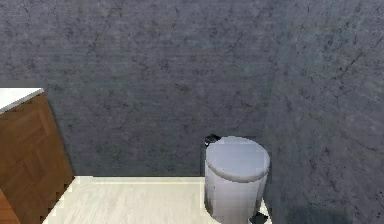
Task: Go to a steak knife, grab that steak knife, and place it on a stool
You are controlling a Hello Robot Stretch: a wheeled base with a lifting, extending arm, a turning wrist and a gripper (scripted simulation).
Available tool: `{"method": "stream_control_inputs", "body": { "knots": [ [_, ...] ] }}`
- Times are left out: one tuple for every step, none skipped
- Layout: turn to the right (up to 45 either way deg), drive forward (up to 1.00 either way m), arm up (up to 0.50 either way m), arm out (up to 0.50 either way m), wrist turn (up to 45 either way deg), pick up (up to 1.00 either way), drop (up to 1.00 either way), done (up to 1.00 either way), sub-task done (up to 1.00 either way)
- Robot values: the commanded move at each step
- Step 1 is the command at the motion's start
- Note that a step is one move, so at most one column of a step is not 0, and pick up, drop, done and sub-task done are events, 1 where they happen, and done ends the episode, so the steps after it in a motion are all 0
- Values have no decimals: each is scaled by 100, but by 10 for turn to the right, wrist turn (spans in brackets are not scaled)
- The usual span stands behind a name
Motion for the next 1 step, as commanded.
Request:
{"method": "stream_control_inputs", "body": {
  "knots": [
    [0,0,0,0,0,0,0,100,0]
  ]
}}
